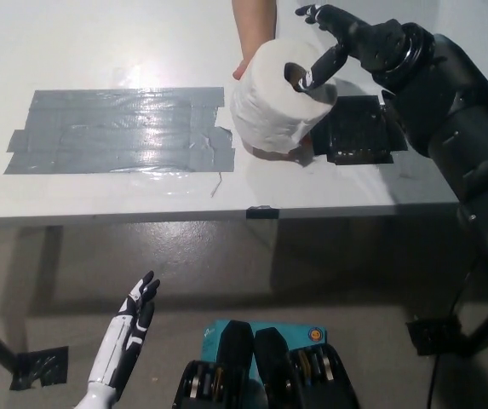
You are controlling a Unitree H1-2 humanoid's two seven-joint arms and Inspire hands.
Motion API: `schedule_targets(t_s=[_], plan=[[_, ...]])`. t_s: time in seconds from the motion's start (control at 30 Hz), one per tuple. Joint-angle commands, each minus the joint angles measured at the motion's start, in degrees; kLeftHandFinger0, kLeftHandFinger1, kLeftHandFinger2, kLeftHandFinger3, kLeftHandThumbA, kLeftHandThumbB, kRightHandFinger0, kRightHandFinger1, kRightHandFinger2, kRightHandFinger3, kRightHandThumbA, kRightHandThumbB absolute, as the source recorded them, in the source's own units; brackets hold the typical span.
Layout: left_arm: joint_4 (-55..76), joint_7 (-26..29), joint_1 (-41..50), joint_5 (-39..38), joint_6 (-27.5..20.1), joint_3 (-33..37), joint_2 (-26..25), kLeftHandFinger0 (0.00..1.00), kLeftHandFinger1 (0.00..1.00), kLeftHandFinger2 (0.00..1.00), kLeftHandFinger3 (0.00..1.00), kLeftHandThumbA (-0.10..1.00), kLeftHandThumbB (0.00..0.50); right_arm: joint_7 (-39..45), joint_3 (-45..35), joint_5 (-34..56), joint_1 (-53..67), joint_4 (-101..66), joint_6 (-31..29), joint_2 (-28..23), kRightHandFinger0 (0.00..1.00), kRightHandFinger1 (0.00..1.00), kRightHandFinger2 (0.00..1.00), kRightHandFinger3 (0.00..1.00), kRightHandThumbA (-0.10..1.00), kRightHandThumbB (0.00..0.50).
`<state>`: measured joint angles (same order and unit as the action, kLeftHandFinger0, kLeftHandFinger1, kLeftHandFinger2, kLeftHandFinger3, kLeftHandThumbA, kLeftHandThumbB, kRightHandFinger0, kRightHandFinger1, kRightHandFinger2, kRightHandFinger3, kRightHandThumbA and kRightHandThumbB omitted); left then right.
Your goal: A person hands over a roll of toilet paper to the robot , and the robot inserts its right thumb into the hole in the centre to grab the roll, and then places it on the balck area on the desk.
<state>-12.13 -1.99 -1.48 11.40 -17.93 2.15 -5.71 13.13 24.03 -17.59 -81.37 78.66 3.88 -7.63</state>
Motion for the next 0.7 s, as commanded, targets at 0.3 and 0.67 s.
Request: schedule_targets(t_s=[0.3, 0.67], plan=[[1.65, 1.52, -0.59, 1.96, -2.91, 0.82, -0.21, 1.00, 1.00, 1.00, 1.00, 1.00, 0.182, -0.55, 1.09, -2.90, -3.51, 0.79, 0.29, 1.34, 1.00, 1.00, 1.00, 1.00, 0.98, 0.303], [1.76, 1.97, -1.09, 3.42, -3.50, 0.78, -0.27, 1.00, 1.00, 1.00, 1.00, 1.00, 0.213, -1.66, 0.84, -3.24, -1.96, 1.82, 2.07, 2.80, 1.00, 1.00, 1.00, 1.00, 0.89, 0.326]])
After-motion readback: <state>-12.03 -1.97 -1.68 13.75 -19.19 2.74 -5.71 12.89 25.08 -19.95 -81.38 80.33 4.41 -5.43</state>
